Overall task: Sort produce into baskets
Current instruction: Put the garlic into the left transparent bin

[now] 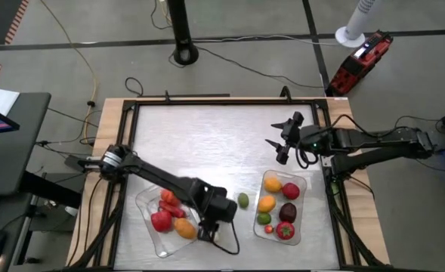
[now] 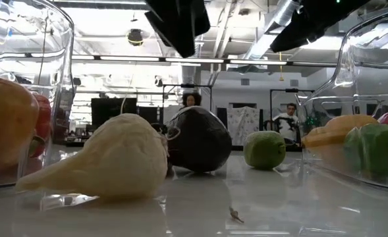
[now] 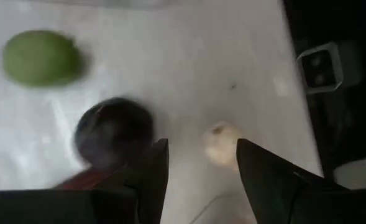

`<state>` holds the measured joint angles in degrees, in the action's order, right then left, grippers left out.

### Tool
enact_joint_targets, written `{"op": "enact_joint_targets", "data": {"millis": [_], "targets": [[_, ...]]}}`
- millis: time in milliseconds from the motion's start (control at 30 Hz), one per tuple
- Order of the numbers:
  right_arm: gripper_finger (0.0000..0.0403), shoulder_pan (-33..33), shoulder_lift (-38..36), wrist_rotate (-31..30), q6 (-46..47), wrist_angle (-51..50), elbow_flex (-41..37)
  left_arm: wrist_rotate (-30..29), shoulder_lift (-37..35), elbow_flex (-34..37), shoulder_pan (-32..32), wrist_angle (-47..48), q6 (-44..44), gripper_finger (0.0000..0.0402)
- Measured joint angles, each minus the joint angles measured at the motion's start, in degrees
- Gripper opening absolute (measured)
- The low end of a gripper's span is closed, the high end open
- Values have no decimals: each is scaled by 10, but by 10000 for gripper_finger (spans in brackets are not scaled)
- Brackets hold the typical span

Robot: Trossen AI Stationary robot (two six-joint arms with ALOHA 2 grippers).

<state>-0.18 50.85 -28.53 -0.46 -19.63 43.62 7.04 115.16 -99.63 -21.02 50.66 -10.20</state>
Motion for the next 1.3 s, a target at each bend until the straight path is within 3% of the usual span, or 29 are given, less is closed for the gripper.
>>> {"op": "enact_joint_targets", "data": {"millis": [167, 567, 767, 1033, 1300], "targets": [[301, 0, 0, 0, 4, 1, 0, 2, 17, -5, -24, -32, -55, 193], [301, 22, 0, 1, 24, -1, 0, 31, 80, -12, -41, -36, -141, 289], [301, 32, 0, 1, 24, 0, 0, -14, 82, -12, -54, -41, -144, 293], [301, 31, 0, 1, 25, 1, 0, 17, 115, -12, -61, -41, -132, 293], [301, 31, 0, 0, 23, -1, 0, -4, 116, -12, -60, -28, -104, 293]]}}
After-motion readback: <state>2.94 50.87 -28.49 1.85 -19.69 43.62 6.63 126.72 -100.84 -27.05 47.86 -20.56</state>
